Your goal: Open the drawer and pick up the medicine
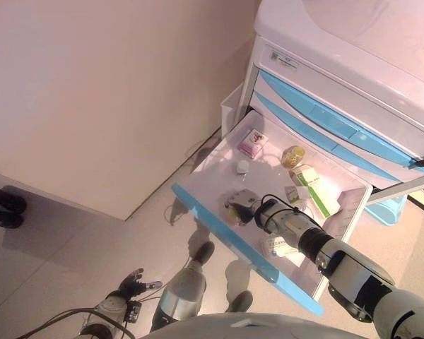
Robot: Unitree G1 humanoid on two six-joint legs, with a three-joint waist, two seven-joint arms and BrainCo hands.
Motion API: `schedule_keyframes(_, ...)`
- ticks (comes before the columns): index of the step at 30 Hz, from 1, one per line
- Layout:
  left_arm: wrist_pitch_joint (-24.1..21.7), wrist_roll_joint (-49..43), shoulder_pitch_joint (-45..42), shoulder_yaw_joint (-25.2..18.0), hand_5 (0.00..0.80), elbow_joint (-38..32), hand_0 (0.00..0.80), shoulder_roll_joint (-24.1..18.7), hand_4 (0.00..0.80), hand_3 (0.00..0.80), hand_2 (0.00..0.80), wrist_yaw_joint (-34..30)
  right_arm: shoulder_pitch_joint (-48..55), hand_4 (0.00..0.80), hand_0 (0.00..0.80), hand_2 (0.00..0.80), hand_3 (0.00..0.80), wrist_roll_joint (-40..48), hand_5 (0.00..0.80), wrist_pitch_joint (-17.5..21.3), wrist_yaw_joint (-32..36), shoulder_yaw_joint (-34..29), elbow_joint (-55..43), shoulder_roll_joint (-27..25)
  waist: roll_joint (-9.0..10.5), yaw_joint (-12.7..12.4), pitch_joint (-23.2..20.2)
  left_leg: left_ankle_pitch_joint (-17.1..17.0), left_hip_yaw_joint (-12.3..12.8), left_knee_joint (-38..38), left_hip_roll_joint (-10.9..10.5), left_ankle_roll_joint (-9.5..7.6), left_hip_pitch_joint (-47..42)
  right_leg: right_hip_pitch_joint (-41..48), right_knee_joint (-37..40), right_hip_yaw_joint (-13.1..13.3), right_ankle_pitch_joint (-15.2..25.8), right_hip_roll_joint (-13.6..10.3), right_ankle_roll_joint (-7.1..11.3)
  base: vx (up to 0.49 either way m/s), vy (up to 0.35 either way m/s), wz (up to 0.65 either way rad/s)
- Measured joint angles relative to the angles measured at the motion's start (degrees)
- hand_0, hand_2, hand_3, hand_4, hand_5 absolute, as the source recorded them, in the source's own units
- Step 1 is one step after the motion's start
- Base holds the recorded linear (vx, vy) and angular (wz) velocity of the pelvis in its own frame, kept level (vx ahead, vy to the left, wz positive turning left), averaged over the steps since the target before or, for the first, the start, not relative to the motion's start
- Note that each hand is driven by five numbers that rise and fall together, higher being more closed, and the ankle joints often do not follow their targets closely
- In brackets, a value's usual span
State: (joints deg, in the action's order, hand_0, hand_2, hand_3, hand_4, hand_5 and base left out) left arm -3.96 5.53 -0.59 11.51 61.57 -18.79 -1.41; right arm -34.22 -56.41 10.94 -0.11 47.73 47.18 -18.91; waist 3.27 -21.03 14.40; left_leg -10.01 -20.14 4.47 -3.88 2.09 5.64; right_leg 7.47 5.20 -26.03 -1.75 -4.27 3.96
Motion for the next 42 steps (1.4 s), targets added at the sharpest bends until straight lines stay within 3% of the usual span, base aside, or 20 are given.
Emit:
schedule_keyframes(18,0.01,-0.06,0.01,-0.04,0.000,0.00,0.000,0.00,0.000,0.000,0.000,0.00,-0.09,0.800,0.800,0.800,0.800,0.04,0.800,0.41,0.40,-0.02,-0.70,-0.11,0.75,0.07,0.07,0.00,0.00,0.00,0.00,0.00,0.00,0.02,0.00,0.00,0.01,-0.01,0.00,0.000,0.000,0.00)
schedule_keyframes(22,0.05,-1.00,0.05,-0.16,0.000,-0.01,0.000,-0.07,0.000,0.000,0.000,-0.01,-0.06,0.800,0.800,0.800,0.800,1.02,0.800,-0.49,1.95,-0.05,-4.81,-1.36,1.28,0.48,0.35,0.00,0.14,0.00,0.06,0.00,-0.07,0.01,-0.01,0.13,0.03,0.00,-0.03,0.000,0.000,0.00)
schedule_keyframes(26,0.89,-1.01,0.14,-0.99,0.000,-0.04,0.000,-0.24,0.000,0.000,0.000,-0.01,-0.08,0.800,0.800,0.800,0.800,6.13,0.800,-2.53,8.35,-0.57,-17.59,-6.36,2.28,1.83,0.47,0.00,1.94,0.02,0.60,-0.01,-0.27,0.04,-0.14,0.51,0.07,-0.11,-0.05,-0.004,-0.015,-0.06)
schedule_keyframes(32,1.63,-0.99,-0.09,-3.97,0.000,0.00,0.000,-3.07,0.000,0.000,0.000,-0.03,-0.33,0.800,0.800,0.800,0.800,19.12,0.800,-6.00,24.59,-7.02,-36.88,-16.69,4.87,5.00,0.29,0.45,6.71,0.29,1.40,-0.48,-2.31,0.35,-0.48,4.34,0.21,-0.11,-0.22,0.021,-0.009,-0.31)
schedule_keyframes(39,1.67,-1.02,-1.13,-5.17,0.000,0.14,0.000,-4.28,0.000,0.000,0.000,0.00,-4.45,0.800,0.800,0.800,0.800,42.44,0.800,-6.90,40.01,-15.56,-47.03,-33.08,6.53,9.81,-0.47,1.24,11.07,0.55,2.27,-0.89,-4.83,0.70,-0.66,8.63,0.85,-0.07,-0.47,0.037,0.003,-0.33)
schedule_keyframes(42,1.66,-1.02,-1.86,-5.16,0.000,0.74,0.000,-4.34,0.000,0.000,0.000,0.03,-7.53,0.800,0.800,0.800,0.800,54.57,0.800,-8.20,42.22,-18.90,-47.36,-34.60,7.26,11.50,-1.29,1.85,13.23,0.55,2.73,-0.90,-6.00,0.90,-0.63,10.86,1.15,0.08,-0.49,0.041,0.014,-0.37)
